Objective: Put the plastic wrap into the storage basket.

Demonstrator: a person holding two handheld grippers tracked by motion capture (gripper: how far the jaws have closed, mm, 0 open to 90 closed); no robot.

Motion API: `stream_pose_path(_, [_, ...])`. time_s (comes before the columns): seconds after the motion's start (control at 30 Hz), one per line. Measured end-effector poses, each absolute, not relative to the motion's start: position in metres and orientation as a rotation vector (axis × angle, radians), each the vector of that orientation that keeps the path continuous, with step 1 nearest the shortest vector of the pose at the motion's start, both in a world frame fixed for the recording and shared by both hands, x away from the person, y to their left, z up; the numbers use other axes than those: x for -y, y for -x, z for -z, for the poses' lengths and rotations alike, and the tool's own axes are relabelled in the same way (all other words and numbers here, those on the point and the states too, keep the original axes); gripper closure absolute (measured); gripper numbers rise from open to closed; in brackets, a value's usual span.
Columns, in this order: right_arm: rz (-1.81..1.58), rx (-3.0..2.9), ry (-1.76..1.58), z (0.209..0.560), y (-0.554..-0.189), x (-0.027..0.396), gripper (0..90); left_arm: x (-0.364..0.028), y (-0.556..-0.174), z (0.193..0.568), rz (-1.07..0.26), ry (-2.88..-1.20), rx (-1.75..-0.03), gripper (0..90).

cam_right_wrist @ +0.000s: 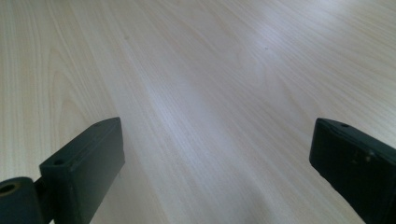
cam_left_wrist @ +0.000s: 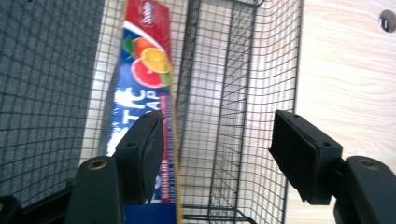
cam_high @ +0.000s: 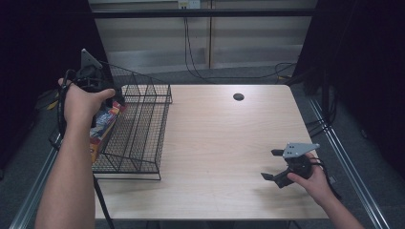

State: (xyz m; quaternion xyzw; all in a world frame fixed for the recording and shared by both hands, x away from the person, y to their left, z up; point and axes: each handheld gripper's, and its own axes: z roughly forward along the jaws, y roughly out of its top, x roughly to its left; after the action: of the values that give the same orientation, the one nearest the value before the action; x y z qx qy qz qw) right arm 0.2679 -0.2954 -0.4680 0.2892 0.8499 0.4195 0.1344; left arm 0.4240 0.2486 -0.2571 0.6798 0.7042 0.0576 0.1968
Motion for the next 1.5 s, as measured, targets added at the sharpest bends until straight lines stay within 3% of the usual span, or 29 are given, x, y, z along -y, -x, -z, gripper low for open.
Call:
stream_pose_path(0.53, [-1.212,-2.455,-0.836,0.467,-0.268,0.295,2.8,-0.207,-0.418,0.259,-0.116,-1.967,-1.784,18.7])
stream_pose_path(1.5, [-1.218,-2.454,-0.821,0.465,-0.267,0.294,2.8,-0.146,-0.406,0.285,-0.027,-2.063,-1.554,13.7])
